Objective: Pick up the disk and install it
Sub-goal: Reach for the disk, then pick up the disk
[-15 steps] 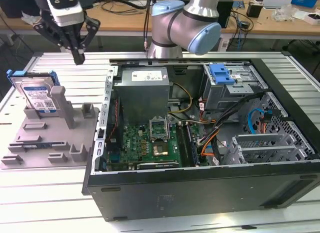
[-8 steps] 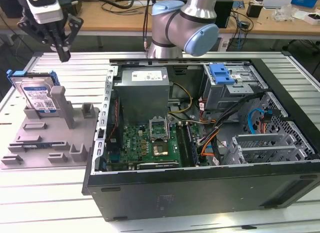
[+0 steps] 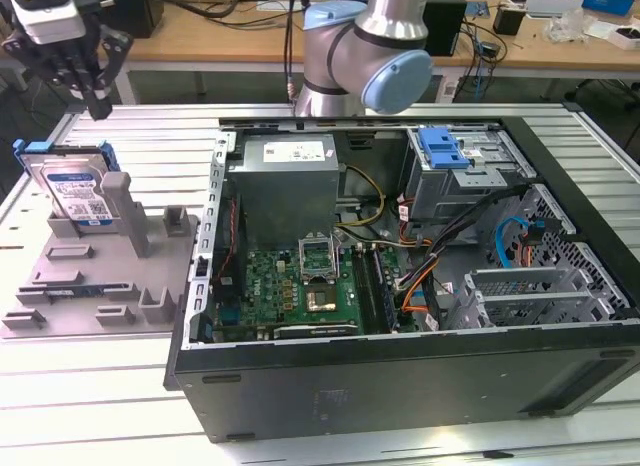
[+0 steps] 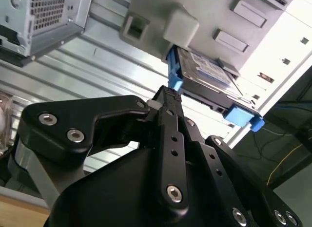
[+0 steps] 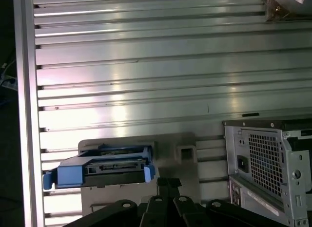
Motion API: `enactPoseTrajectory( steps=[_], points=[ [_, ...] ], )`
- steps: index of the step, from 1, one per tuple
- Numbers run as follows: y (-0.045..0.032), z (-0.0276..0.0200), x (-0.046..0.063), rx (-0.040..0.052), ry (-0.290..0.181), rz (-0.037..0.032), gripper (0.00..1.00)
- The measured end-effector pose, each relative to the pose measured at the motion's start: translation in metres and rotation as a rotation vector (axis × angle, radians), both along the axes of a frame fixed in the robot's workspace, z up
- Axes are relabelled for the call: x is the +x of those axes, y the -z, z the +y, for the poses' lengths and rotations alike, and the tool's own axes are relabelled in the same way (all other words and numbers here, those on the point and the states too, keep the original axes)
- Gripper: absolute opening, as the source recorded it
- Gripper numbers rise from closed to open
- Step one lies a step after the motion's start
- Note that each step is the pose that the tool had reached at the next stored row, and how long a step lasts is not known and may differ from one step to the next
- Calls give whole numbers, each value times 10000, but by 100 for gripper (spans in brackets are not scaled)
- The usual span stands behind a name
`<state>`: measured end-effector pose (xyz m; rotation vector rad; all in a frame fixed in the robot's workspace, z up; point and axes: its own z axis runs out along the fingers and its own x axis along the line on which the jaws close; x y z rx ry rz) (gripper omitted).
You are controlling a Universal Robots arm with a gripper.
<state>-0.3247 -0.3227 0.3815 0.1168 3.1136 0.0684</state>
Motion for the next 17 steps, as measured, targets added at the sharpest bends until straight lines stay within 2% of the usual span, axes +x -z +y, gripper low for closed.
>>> enactPoseTrajectory(
  steps=[4,7,17],
  points=[
    [16,46,-169,0,0,0,11],
    [24,66,-256,0,-1,1,11],
    [25,66,-266,-37,-1,3,11]
  ],
)
